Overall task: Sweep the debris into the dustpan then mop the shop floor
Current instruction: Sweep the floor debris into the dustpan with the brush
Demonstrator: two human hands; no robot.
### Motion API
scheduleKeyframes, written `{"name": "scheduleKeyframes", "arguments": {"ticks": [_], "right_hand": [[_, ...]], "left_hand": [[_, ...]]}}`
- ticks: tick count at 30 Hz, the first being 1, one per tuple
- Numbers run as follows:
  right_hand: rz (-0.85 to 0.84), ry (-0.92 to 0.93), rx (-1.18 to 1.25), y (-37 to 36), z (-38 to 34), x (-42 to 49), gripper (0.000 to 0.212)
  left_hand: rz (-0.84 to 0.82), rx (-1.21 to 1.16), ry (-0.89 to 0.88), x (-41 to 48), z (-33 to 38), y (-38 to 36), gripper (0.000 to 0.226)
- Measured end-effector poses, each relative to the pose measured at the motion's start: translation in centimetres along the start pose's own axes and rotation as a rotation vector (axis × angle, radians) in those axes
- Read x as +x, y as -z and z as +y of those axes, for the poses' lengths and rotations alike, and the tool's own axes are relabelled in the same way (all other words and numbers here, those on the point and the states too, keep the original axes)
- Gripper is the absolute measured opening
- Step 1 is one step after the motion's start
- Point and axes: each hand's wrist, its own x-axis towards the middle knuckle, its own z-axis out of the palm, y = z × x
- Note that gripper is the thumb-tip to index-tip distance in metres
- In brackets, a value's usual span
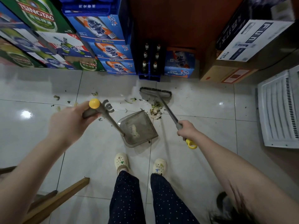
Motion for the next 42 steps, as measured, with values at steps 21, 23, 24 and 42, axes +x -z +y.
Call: {"name": "scheduleKeyframes", "arguments": {"ticks": [21, 23, 24, 42], "right_hand": [[0.006, -0.087, 0.04, -3.6, -1.4, 1.4, 0.04], [-0.014, -0.104, 0.055, -5.7, -2.2, 0.0, 0.047], [-0.023, -0.11, 0.073, -6.8, -2.7, -0.6, 0.049], [0.11, -0.12, 0.167, -13.1, -15.1, -5.0, 0.053]], "left_hand": [[-0.045, -0.001, 0.139, -3.4, -2.1, -1.4, 0.033], [-0.033, -0.02, 0.123, -3.4, -3.4, -1.2, 0.032], [-0.031, -0.025, 0.115, -3.5, -4.1, -1.2, 0.032], [-0.014, -0.071, 0.03, -4.8, -21.0, 3.2, 0.028]]}}
